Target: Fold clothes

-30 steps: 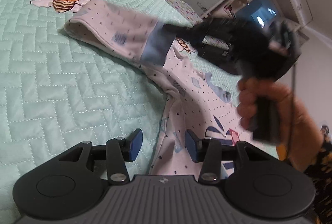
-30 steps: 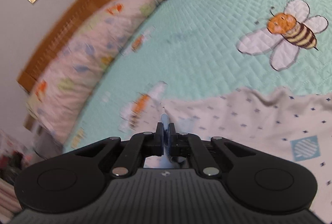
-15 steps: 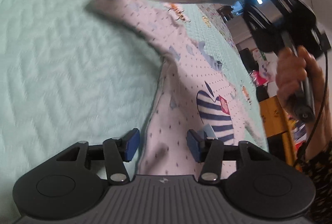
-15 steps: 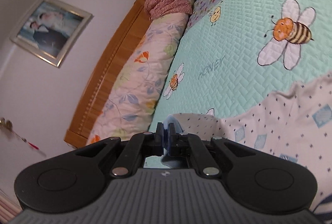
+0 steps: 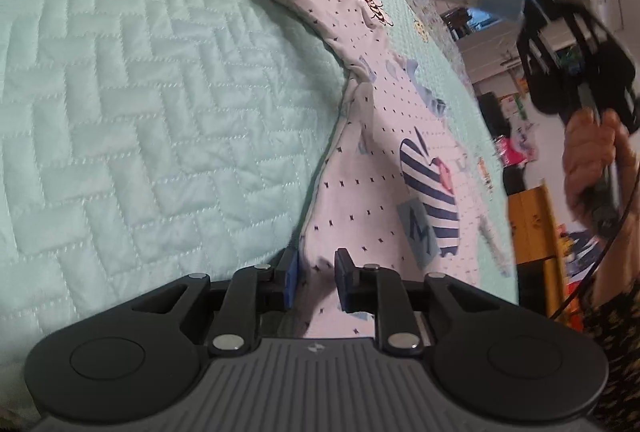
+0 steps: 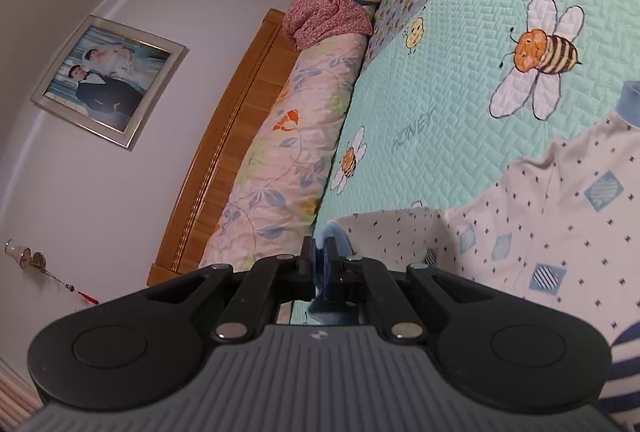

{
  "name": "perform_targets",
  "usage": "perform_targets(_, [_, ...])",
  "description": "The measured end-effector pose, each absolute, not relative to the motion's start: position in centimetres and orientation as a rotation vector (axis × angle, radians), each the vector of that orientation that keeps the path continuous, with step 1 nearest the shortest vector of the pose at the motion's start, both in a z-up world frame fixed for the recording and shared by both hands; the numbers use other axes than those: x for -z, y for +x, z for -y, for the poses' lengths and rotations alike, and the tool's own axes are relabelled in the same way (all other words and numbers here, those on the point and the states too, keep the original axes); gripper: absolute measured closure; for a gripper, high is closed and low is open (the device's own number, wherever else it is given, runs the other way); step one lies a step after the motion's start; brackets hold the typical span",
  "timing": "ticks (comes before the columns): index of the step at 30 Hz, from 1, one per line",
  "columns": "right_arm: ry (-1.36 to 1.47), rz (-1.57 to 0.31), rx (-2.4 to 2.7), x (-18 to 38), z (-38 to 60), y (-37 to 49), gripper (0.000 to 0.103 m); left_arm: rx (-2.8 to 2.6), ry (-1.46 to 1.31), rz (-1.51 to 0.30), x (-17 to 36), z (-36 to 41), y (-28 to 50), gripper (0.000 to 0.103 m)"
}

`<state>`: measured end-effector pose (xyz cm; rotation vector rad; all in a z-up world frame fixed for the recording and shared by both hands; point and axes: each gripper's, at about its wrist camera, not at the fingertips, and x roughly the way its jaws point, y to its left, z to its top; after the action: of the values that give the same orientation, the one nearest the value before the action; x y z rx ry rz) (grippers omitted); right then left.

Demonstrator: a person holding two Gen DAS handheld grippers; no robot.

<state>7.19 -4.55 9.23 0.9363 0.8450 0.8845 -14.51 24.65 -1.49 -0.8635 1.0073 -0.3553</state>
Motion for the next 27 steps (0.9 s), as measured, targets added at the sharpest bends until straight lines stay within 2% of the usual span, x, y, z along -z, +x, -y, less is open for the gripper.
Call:
perform_targets(3, [0.948, -0.853, -0.886, -8.8, 5.0, 6.8, 0.099, 0.396, -1.014, -1.011, 3.3, -26.2, -14.5, 0.081])
perform_targets(5, [0.951, -0.858, -0.883, -8.5, 5.0, 6.8, 0.099, 0.402, -1.049, -1.022, 3.9, -26.7, -14.4, 0.088])
perform_targets(9, [0.966, -0.863, -0.862, -7.8, 4.7, 7.1, 0.099, 0.368, -0.92, -0.998, 2.7, -25.4, -14.6, 0.099])
perform_targets(17, [1.066, -0.823, -0.85, -8.3, 4.8, 8.4, 0.099, 0.296, -0.847, -0.966, 1.1, -24.0, -14.8, 0.099])
perform_targets(27, [1.193, -0.577, -0.859, -14.0, 11.6, 7.5, 0.099, 0.318, -0.566, -0.892, -3.6, -19.7, -14.8, 0.099])
